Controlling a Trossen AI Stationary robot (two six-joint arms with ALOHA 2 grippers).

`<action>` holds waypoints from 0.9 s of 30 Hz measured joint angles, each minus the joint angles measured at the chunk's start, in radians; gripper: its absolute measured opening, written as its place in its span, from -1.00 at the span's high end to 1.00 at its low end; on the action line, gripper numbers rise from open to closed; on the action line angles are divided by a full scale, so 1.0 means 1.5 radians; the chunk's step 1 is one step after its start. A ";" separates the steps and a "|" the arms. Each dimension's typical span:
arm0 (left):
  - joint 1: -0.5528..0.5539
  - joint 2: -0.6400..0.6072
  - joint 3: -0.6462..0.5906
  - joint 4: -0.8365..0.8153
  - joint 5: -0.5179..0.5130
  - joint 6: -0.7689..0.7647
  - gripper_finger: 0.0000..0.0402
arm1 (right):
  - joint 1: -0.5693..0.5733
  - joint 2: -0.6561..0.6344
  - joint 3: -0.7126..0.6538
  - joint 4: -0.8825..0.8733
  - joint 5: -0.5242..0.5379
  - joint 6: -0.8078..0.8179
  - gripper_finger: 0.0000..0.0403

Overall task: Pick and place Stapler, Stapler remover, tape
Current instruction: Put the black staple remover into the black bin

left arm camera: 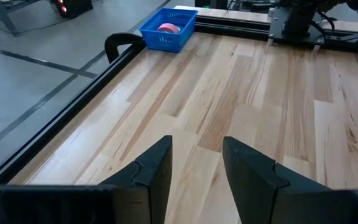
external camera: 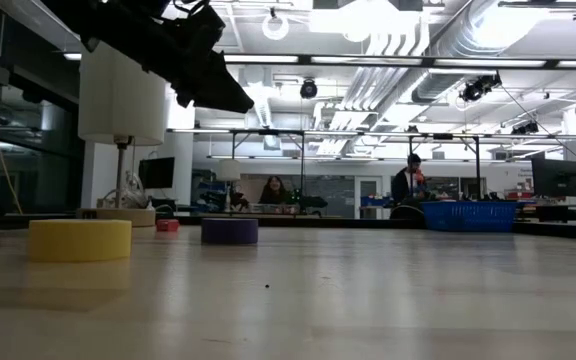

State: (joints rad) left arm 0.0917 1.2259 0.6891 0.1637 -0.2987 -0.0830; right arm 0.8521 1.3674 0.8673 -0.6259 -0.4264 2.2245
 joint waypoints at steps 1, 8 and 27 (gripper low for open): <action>0.000 0.000 0.000 0.000 0.000 0.000 0.30 | 0.000 0.010 0.000 0.000 -0.010 0.001 0.57; 0.000 0.000 0.000 0.000 0.000 0.000 0.30 | 0.001 0.084 0.000 0.016 -0.039 0.009 0.53; 0.000 0.000 0.000 -0.001 0.006 0.023 0.30 | 0.002 0.122 0.000 0.010 -0.054 0.015 0.08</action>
State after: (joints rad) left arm 0.0917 1.2259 0.6891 0.1629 -0.2901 -0.0483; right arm 0.8550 1.5498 0.8673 -0.6102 -0.5069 2.2471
